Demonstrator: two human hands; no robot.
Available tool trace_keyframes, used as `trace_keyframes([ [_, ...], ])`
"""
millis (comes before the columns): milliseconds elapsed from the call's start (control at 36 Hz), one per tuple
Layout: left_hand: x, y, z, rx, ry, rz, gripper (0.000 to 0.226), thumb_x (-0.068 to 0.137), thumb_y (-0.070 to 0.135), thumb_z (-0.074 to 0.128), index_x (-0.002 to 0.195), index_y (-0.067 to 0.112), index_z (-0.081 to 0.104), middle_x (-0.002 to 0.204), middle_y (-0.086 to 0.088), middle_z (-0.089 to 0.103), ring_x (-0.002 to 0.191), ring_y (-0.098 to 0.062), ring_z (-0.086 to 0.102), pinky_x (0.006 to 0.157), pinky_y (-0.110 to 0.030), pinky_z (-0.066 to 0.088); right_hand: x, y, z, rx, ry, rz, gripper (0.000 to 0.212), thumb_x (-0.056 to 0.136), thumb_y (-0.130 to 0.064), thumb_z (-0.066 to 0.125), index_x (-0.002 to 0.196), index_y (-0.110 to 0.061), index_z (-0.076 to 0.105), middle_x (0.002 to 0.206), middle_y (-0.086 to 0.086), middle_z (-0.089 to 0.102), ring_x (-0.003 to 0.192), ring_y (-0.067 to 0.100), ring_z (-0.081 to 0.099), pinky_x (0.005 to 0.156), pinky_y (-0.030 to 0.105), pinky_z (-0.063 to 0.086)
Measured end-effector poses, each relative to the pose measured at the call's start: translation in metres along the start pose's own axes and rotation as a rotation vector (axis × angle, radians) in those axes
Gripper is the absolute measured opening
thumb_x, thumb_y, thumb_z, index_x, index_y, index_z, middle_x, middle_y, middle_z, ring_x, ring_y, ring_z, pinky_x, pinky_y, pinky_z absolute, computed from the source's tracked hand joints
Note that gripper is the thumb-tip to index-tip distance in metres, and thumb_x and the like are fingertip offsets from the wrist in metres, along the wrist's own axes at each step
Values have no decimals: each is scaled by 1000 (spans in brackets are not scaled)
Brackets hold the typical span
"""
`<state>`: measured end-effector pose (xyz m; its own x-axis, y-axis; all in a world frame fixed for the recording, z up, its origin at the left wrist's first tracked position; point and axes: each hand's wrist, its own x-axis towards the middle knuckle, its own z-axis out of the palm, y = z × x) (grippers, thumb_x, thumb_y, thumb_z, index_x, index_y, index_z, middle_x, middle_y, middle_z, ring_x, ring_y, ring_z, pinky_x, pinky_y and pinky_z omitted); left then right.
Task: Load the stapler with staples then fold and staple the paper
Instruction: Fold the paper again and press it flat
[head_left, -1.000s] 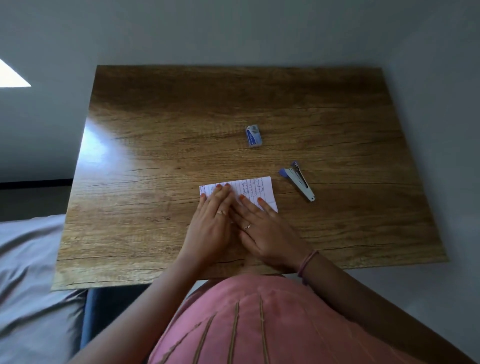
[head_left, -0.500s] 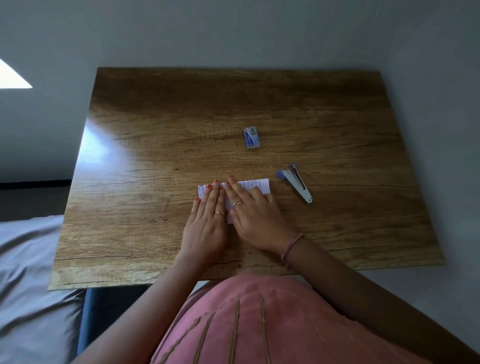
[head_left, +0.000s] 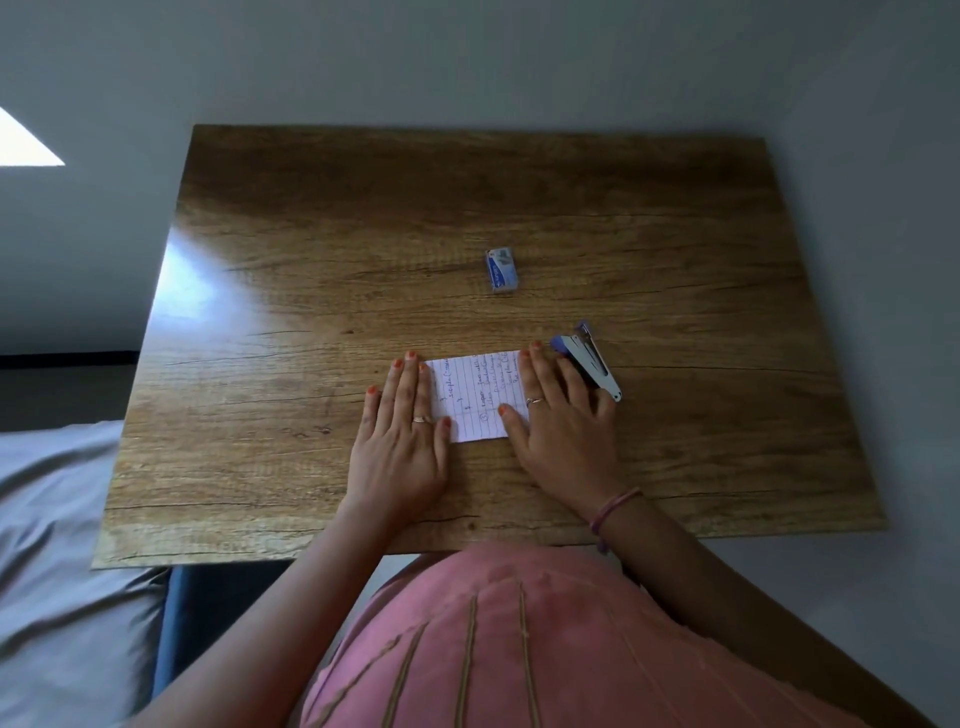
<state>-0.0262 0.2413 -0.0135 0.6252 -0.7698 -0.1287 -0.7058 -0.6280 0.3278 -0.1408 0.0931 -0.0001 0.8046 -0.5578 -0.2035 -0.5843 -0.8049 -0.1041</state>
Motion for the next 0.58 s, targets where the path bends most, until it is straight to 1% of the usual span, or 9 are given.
trace_keyframes([
  [167,-1,2,1,4,22,-62,76,92,51,11,152,5,6,162,-9,-1,148,-19,-6,118,-42,-6,0,2,6,-3,-15,3,69,95,-56,14,153,-21,1,162,-5,3,146,19,10,106,46,21],
  [278,-2,-2,1,53,27,-105,83,90,60,12,152,6,0,162,-8,-4,149,-19,-7,115,-41,-17,1,3,9,15,-22,1,71,93,-59,10,153,-23,-4,161,-6,-2,146,18,6,107,46,17],
  [417,-2,-6,-1,153,21,-128,84,90,66,14,153,12,3,163,0,-4,147,-19,-17,105,-48,-34,1,4,11,28,-14,-5,70,94,-59,12,153,-23,-3,161,-7,-3,146,18,5,107,47,17],
  [583,-3,-7,-3,147,36,-144,88,88,71,16,154,13,5,163,2,-6,145,-18,-24,101,-52,-36,1,5,10,22,-15,-13,71,93,-59,9,152,-23,-4,161,-7,-3,146,18,5,107,47,18],
])
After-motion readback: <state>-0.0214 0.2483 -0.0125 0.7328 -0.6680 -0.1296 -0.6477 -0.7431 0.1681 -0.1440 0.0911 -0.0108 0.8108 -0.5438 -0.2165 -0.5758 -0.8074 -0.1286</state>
